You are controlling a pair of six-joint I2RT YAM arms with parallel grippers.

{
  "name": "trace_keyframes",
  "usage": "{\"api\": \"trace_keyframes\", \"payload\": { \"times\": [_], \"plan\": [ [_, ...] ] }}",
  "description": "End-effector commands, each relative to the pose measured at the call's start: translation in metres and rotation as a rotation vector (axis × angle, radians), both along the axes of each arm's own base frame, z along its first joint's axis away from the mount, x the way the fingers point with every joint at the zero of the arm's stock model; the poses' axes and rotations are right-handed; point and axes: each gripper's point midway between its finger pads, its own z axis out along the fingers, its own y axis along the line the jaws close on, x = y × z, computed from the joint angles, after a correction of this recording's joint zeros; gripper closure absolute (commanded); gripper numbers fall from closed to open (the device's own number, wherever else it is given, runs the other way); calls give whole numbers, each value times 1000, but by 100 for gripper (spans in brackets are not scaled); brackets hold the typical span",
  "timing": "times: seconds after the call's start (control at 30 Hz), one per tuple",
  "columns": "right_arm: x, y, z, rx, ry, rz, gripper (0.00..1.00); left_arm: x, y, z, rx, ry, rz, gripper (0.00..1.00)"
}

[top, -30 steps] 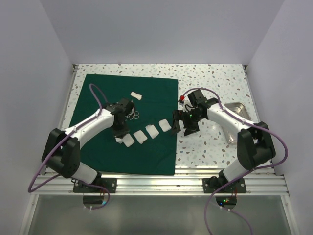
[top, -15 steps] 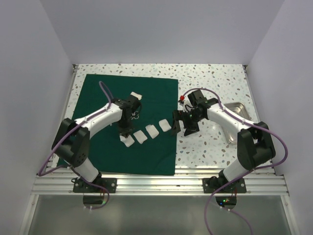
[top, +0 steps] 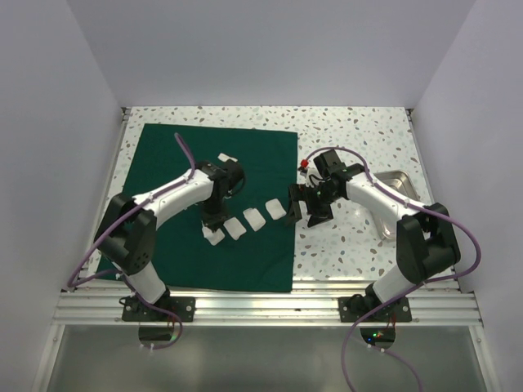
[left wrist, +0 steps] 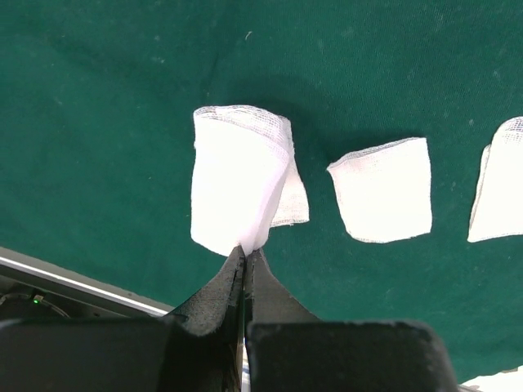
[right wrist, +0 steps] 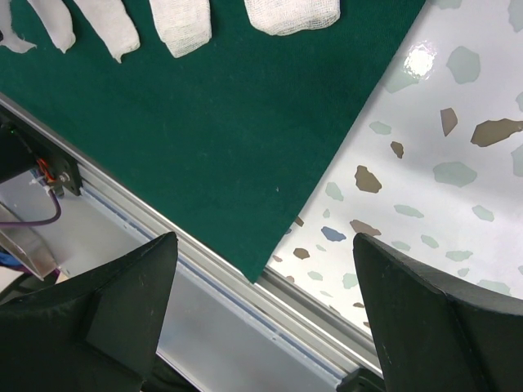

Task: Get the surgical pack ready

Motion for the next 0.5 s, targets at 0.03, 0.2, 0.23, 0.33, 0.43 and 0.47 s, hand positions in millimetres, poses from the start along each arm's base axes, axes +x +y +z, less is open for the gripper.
{"api": "trace_keyframes", "payload": {
  "times": [0.03, 0.2, 0.23, 0.33, 0.43, 0.47],
  "plan": [
    [1, 3, 1, 16, -24, 17, 7, 0, 2, 8, 37, -10, 32, 100],
    [2, 3, 3, 18, -28, 19, 7, -2, -4, -3, 34, 14, 26, 100],
    [2, 3, 3, 16, -30, 20, 7, -2, -5, -4, 36, 13, 27, 100],
    [1, 1, 4, 14, -35, 18, 7, 1, -7, -7, 27, 8, 23, 100],
    [0, 0, 3, 12, -31, 16, 7, 3, -9, -11, 24, 8, 19, 100],
    [0, 0, 3, 12, -30, 18, 7, 4, -10, -12, 22, 11, 14, 100]
  ]
}}
